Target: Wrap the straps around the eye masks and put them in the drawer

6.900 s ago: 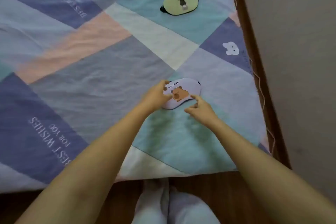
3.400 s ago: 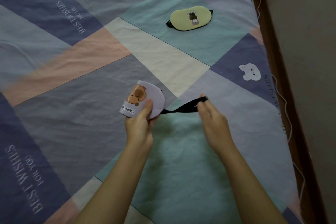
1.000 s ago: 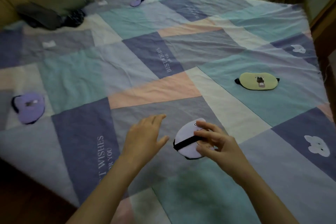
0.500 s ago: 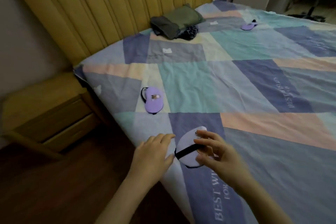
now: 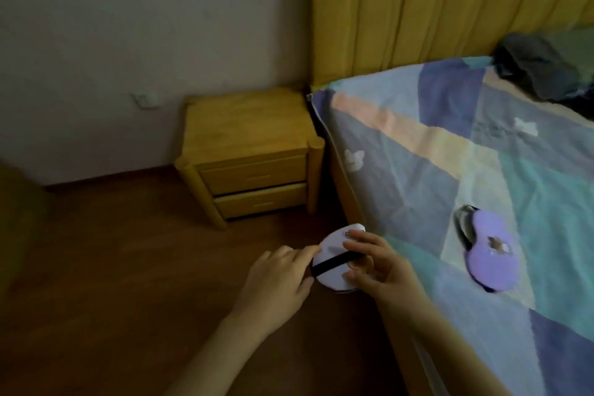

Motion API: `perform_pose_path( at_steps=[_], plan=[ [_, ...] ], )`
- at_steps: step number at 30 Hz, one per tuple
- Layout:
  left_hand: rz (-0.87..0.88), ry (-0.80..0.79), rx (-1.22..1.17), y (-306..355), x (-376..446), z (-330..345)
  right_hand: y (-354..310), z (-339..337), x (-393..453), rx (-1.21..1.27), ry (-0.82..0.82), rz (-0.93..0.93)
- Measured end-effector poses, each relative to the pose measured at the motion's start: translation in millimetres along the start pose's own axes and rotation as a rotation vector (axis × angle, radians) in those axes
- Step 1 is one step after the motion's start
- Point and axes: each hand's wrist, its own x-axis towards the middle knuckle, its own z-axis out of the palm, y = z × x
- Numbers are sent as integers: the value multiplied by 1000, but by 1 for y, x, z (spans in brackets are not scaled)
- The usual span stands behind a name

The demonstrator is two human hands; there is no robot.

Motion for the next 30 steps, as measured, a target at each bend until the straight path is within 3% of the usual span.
perform_pose_path(
  at_steps=[6, 13, 17, 21, 27, 30],
  plan=[
    [-227, 29, -243, -96, 97, 15, 18, 23, 149, -38, -103, 46],
    [-766, 236, -1180, -215, 242, 73, 70, 49, 295, -40, -133, 154],
    [-1077, 293, -1505, -275, 303, 112, 99, 58, 346, -60, -158, 167],
    [-1220, 349, -1649, -318, 339, 145, 120, 67, 378, -60, -146, 187],
    [-1324, 271, -1628, -346, 361, 171, 135, 79, 405, -64, -163, 171],
    [-1367, 310, -1692, -352, 364, 177, 137, 84, 411, -46, -167, 161]
  ],
)
